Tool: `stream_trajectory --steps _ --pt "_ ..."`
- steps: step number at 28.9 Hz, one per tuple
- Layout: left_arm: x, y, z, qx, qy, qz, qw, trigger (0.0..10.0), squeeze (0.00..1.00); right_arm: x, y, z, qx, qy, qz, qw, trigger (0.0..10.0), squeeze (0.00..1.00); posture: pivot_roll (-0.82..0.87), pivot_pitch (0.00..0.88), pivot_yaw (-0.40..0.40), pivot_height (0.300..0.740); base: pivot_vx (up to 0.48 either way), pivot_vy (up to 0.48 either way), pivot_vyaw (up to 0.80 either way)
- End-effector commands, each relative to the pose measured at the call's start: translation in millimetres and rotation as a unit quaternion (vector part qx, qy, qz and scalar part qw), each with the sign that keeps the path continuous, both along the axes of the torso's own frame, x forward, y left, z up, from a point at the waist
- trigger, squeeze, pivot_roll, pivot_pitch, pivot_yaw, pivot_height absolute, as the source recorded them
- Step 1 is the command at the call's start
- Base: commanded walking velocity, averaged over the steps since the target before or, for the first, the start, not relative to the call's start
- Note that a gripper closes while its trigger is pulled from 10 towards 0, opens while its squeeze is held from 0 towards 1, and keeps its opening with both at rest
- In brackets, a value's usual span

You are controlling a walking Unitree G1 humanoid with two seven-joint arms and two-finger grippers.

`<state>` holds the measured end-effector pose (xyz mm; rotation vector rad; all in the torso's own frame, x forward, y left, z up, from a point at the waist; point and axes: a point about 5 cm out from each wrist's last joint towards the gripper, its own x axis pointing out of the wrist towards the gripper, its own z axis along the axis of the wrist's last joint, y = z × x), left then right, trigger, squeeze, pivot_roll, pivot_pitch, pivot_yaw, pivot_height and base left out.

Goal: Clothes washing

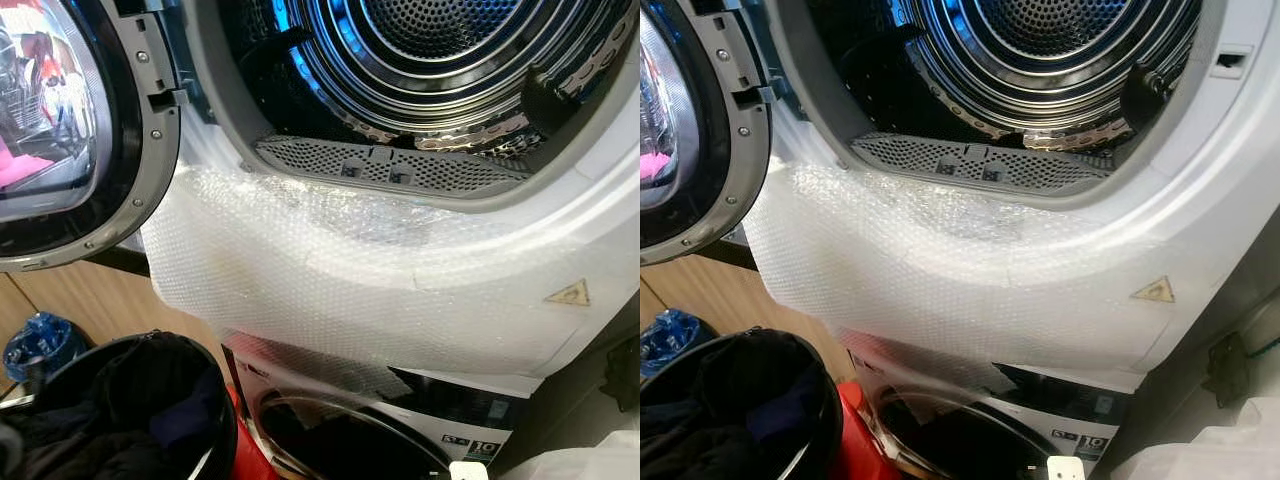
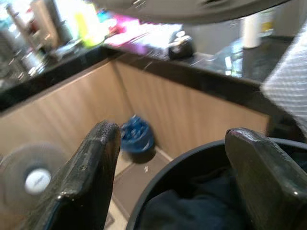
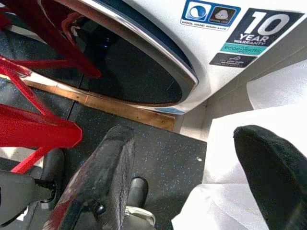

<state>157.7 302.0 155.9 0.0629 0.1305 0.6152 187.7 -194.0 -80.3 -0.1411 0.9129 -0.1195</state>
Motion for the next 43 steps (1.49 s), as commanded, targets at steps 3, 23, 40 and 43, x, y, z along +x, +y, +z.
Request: stream_trajectory --steps 3,23,40,43 --pt "2.7 4.3 -9 -0.028 0.009 0.014 0.999 10.0 0.00 4.3 2.8 1 0.003 0.001 0.010 1.000 10.0 0.00 0.35 0.000 0.009 0.740 0.000 0.000 0.00" --pt "57.0 -56.6 8 -0.001 -0.051 -0.277 0.959 10.0 1.00 1.8 0.7 0 0.010 0.004 0.011 1.000 10.0 0.00 0.31 0.000 -0.003 0.740 0.000 0.000 0.00" --pt "44.3 -47.5 -4 0.005 0.072 -0.261 0.963 10.0 1.00 3.4 6.5 0 0.019 0.008 0.025 0.999 10.0 0.00 0.33 0.000 0.001 0.740 0.000 0.000 0.00" --pt "45.8 -43.9 -6 0.002 0.099 -0.264 0.959 10.0 1.00 2.6 9.1 -1 0.021 0.011 0.035 0.999 10.0 0.00 0.34 0.000 0.003 0.740 0.000 0.000 0.00"
